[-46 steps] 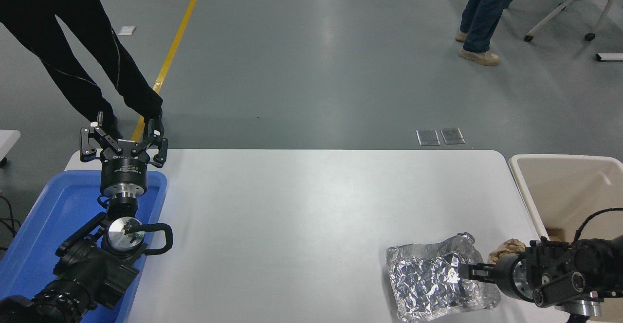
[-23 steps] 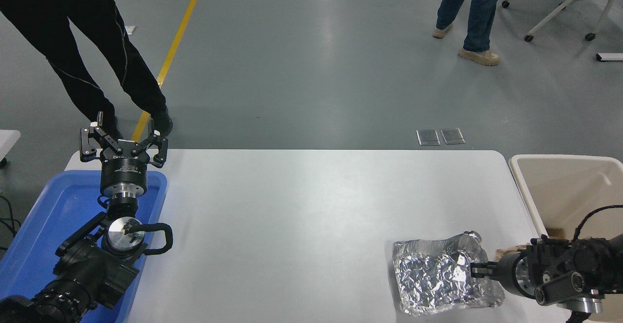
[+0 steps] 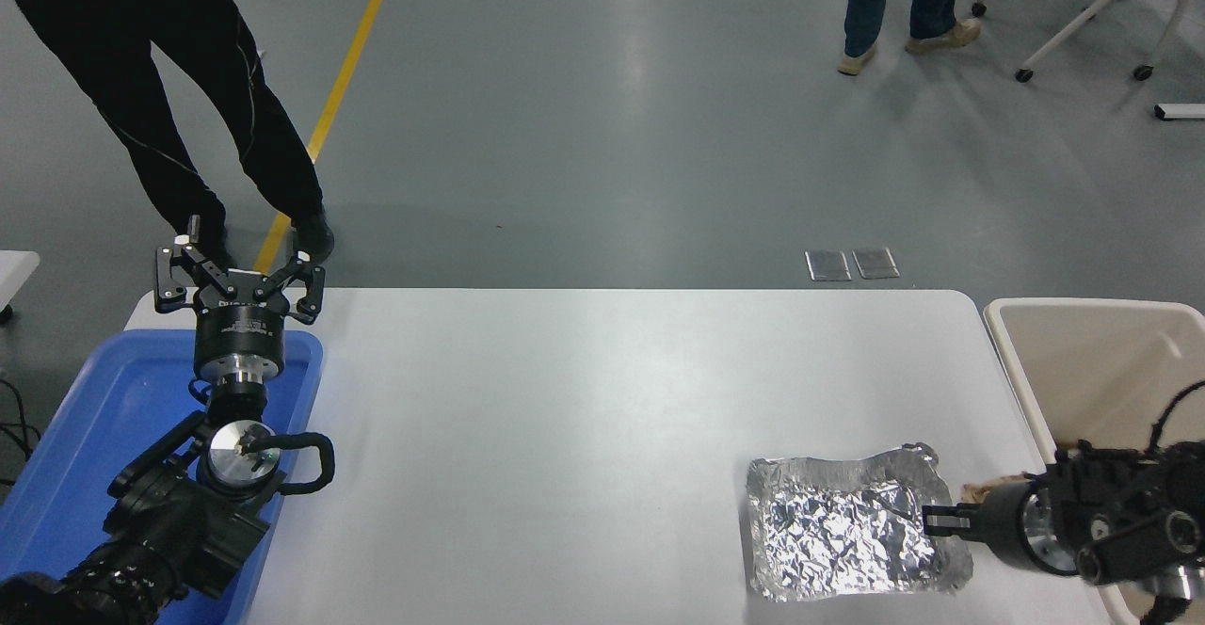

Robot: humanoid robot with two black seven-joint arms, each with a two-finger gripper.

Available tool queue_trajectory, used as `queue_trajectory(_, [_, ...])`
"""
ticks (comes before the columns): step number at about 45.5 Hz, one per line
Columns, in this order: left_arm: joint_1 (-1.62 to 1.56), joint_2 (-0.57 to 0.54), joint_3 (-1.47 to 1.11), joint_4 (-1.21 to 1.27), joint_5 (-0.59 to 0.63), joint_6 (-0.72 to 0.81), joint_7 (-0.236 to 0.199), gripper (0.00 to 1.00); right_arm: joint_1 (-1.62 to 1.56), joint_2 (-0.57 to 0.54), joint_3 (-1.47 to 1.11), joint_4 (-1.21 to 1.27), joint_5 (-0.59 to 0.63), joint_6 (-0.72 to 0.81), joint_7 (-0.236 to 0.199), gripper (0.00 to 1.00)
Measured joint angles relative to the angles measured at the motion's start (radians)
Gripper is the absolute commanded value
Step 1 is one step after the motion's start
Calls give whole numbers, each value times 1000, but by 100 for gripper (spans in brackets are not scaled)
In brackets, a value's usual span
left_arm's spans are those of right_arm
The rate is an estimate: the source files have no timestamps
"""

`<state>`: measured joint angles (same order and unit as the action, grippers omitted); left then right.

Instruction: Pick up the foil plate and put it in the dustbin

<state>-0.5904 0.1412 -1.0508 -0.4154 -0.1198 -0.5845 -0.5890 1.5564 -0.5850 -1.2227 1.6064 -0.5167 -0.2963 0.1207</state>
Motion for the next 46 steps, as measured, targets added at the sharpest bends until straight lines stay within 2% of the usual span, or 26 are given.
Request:
queue_trajectory(10, [0,0,0,1,0,0,0,99,263,-94,-60,88,-21,149,43,0])
queue_trajectory(15, [0,1,0,1,-1,0,0,99,405,-135,-83,110,-27,260,77,0])
queue_trajectory(21, [0,1,0,1,-1,0,0,99,568,-172,-98,124,-29,405,98,0])
queue_trajectory(37, [1,1,0,1,-1,0,0,99,901,-202,-111,136,-12,759,140,0])
queue_trajectory(46, [1,1,0,1,-1,0,0,99,1018,-205,-114,138,5,900,149,0])
